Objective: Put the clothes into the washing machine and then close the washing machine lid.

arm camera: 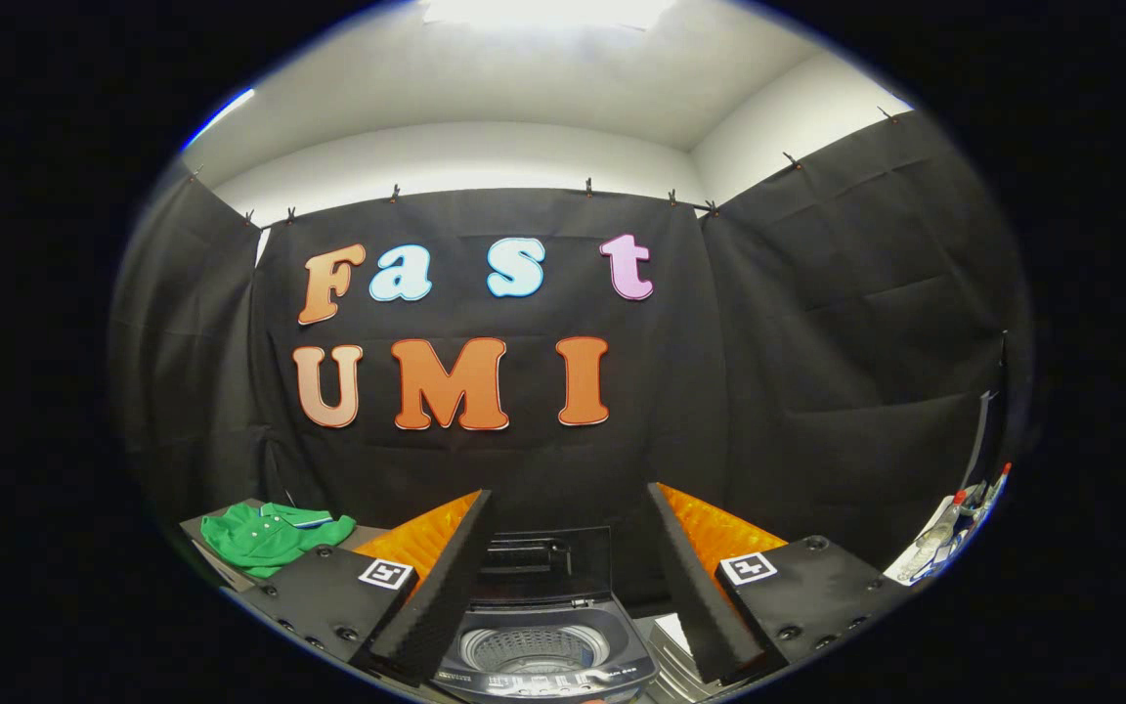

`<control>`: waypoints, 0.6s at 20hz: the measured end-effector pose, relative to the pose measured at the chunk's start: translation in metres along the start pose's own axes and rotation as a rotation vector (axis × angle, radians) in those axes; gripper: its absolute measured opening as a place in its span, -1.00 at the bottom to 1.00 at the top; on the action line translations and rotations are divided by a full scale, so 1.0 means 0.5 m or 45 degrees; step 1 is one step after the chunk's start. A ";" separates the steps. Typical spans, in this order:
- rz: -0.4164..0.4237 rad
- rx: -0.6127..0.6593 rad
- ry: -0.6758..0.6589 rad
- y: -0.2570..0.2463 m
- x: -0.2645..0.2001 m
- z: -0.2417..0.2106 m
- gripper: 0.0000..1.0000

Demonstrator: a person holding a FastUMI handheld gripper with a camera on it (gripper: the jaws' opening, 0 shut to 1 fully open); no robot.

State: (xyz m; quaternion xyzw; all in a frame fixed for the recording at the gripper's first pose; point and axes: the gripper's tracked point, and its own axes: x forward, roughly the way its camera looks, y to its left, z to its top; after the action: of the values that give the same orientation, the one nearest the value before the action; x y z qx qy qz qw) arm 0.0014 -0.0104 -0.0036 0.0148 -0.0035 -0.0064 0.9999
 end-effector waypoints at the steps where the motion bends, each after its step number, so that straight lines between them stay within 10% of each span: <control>1: 0.000 0.002 0.000 0.000 0.000 0.000 0.97; 12: -0.002 0.012 0.009 0.003 -0.001 -0.005 0.97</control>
State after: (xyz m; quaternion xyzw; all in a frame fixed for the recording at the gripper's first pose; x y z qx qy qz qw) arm 0.0012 -0.0087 -0.0060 0.0196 -0.0002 -0.0073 0.9998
